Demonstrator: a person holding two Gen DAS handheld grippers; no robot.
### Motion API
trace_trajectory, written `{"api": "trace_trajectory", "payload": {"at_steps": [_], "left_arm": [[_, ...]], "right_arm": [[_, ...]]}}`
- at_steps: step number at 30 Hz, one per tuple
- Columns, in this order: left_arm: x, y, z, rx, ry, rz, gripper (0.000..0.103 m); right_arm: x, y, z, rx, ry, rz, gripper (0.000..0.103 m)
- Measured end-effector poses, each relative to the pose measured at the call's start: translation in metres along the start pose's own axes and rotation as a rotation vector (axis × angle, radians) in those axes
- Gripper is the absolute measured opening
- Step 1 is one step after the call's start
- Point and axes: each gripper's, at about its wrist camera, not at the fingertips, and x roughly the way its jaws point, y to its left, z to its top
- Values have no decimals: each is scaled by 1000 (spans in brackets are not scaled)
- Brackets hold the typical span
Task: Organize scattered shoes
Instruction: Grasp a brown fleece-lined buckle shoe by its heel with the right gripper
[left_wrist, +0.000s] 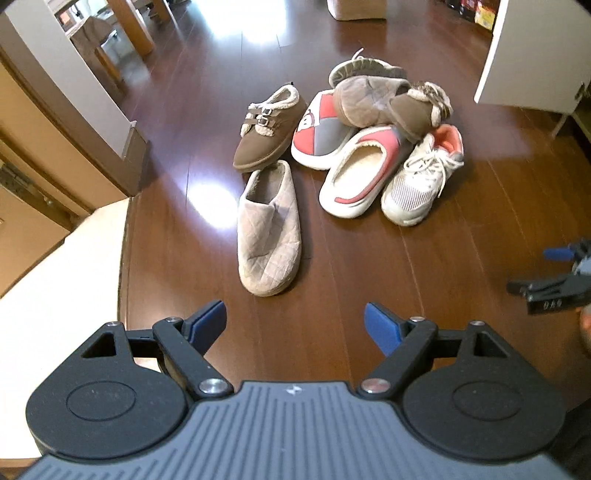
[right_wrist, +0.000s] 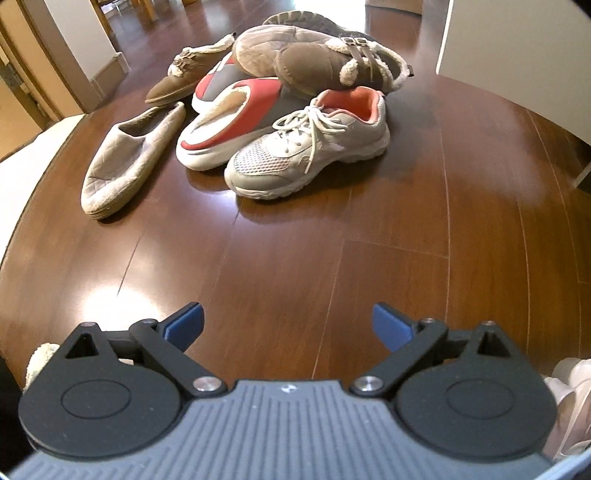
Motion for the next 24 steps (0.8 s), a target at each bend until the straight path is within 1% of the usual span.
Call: {"api": "trace_trajectory", "payload": {"at_steps": [4,8,11,17,21,24], "left_arm": [[-9,-18,11,44,-44,-7,84],[-11,-34,21,74,-58,-8,85],[-10,-45,26,95,-68,8,85],[-2,-60,40,130,-86,26,85],[10,-65,52,131,-80,30,86],[25,-62,60,121,-71,35,89]], "right_arm": [[-1,-5,-4,19,3,-2,97],[-10,-11,-7,24,-13,-3,97],[-20,-23,-5,39,-34,-6,97],[-21,-43,15,88,-83,6,97],[-8,-47,37,105,-82,43,97],[5,-45,55,97,-78,65,97]]}}
